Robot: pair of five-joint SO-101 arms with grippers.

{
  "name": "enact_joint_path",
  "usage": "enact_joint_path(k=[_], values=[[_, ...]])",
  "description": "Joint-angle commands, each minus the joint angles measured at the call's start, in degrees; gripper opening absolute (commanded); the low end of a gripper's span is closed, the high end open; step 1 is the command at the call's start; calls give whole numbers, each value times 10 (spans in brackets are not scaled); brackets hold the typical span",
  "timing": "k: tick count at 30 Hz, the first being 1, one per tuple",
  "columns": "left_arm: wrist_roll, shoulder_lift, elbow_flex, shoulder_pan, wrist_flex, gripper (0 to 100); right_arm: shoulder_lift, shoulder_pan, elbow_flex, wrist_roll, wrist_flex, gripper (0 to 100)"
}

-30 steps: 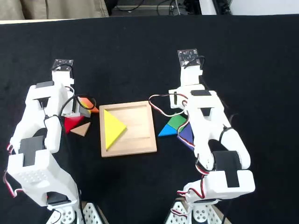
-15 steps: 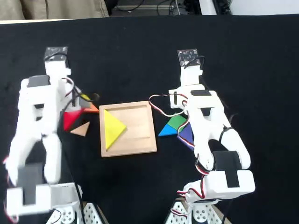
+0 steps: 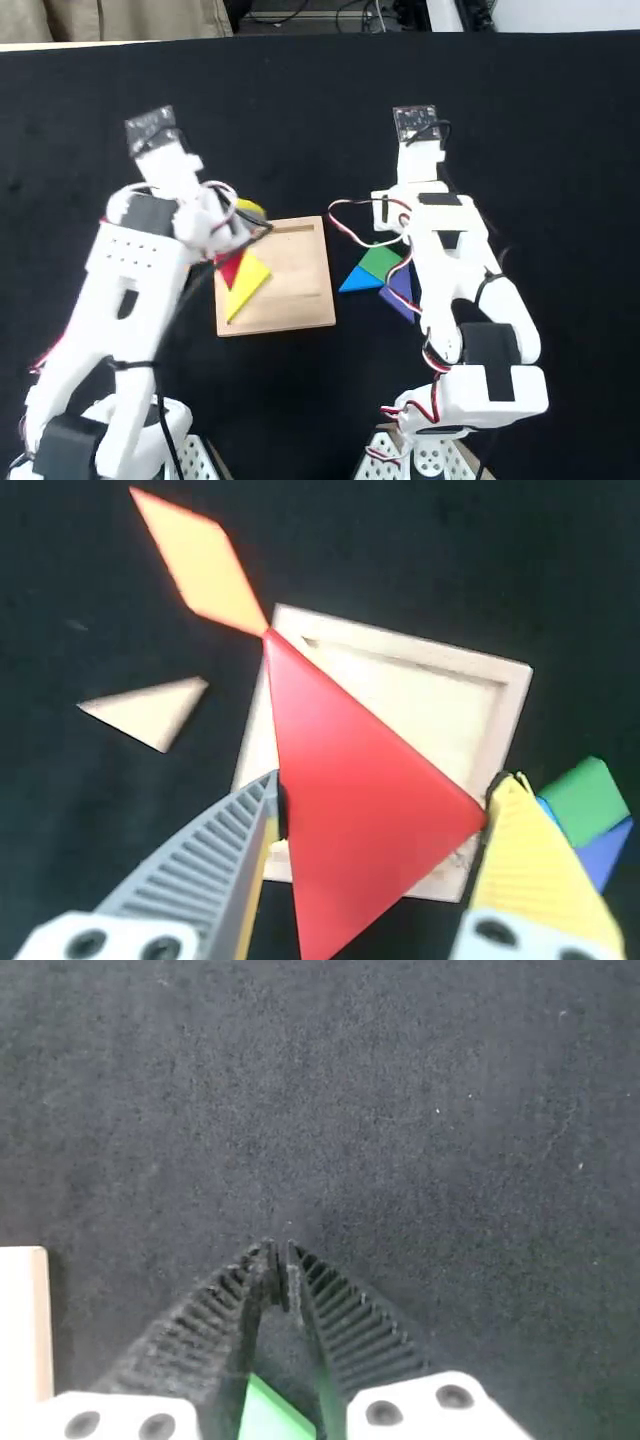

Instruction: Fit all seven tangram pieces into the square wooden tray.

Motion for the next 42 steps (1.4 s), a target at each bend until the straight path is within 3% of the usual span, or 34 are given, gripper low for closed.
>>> enact_joint_path(k=[1,8,12,17,23,32,37,39,42], values=[[46,-7,33,82,-27,299,-29,20,-15,1,-10,15],[53,-7,80,123,-103,299,-29,30,-11,1,-35,15],[176,-2,135,127,-163,299,-29,30,-11,1,-36,15],[289,-2,216,134,-299,299,-29,30,-11,1,-37,15],[356,-3,276,129,-393,299,-29,30,-11,1,-37,15],[340,-4,282,124,-389,304,-28,27,-11,1,-38,15],[309,-8,263,148,-320,306,-28,26,-11,1,-38,15],[303,-8,245,154,-280,340,-28,26,-11,1,-38,15],[304,-8,218,153,-222,473,-28,26,-11,1,-38,15]])
